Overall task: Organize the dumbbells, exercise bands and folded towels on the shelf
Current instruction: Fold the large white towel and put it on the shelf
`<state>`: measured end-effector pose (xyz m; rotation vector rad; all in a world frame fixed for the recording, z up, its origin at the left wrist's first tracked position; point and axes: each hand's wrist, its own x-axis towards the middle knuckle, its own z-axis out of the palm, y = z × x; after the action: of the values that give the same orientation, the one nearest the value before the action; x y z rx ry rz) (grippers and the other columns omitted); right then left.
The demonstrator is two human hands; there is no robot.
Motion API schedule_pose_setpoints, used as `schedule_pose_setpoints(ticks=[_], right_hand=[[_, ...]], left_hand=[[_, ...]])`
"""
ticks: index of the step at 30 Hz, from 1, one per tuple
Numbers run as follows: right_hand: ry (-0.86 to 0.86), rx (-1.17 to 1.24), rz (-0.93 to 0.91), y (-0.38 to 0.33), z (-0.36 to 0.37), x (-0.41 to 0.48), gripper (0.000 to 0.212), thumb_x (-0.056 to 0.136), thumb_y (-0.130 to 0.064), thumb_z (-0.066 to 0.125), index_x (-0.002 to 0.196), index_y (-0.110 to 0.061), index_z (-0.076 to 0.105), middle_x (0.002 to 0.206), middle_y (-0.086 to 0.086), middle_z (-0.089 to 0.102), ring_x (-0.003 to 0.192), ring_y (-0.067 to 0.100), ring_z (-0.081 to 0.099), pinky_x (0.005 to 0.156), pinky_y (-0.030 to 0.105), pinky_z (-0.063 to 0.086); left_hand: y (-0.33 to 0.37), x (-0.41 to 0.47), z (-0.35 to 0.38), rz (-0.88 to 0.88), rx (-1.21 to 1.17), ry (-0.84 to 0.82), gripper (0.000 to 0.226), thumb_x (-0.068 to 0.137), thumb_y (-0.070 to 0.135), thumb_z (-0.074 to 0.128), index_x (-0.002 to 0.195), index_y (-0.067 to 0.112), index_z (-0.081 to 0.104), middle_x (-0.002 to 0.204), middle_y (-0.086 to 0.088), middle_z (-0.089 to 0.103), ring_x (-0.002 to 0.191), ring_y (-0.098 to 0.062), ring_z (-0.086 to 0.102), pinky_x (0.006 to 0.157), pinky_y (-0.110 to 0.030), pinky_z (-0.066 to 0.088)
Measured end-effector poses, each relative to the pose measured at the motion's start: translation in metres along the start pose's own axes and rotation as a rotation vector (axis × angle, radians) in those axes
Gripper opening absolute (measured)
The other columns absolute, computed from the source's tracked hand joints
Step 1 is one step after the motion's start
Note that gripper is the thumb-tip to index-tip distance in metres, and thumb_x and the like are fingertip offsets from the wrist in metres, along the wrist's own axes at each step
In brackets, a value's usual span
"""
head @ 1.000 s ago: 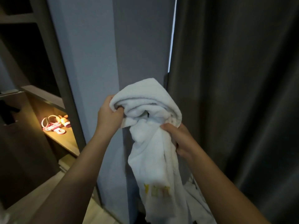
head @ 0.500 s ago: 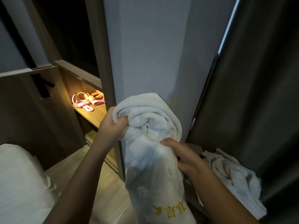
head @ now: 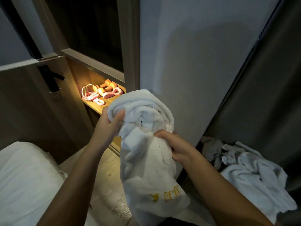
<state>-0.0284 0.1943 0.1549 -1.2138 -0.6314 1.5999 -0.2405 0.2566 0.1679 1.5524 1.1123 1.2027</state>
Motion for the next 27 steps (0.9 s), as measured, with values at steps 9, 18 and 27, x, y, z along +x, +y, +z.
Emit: schedule_pose_setpoints(ticks=[9,18,27], right_hand=[[-0.063,-0.109,0.186,0.022,0.056,0.103,0.034,0.083,-0.006,0.068,0.117,-0.005,0.064,0.092,0.013,0.073,0.084,0.024,0.071,0.068,0.033,0.056],[-0.085,-0.105,0.336,0.032,0.124,0.247,0.042,0.08,-0.003,0.071,0.121,0.002,0.062,0.103,0.019,0.072,0.092,0.029,0.071,0.076,0.039,0.059],[-0.149,-0.057,0.423,0.011,0.191,0.346,0.032,0.082,-0.002,0.068,0.115,0.001,0.065,0.105,0.019,0.072,0.097,0.03,0.07,0.083,0.04,0.057]], left_hand=[[-0.072,0.033,-0.062,-0.062,0.052,0.122,0.05,0.087,0.061,0.054,0.12,0.023,0.059,0.112,-0.004,0.067,0.102,-0.019,0.066,0.087,-0.044,0.056],[-0.149,0.139,-0.116,-0.391,0.163,0.26,0.052,0.088,0.05,0.063,0.129,0.024,0.042,0.109,0.012,0.055,0.099,-0.012,0.059,0.082,-0.038,0.054],[-0.186,0.244,-0.181,-0.444,0.249,0.264,0.049,0.082,0.053,0.062,0.122,0.027,0.049,0.106,0.009,0.062,0.094,-0.011,0.062,0.076,-0.036,0.054]])
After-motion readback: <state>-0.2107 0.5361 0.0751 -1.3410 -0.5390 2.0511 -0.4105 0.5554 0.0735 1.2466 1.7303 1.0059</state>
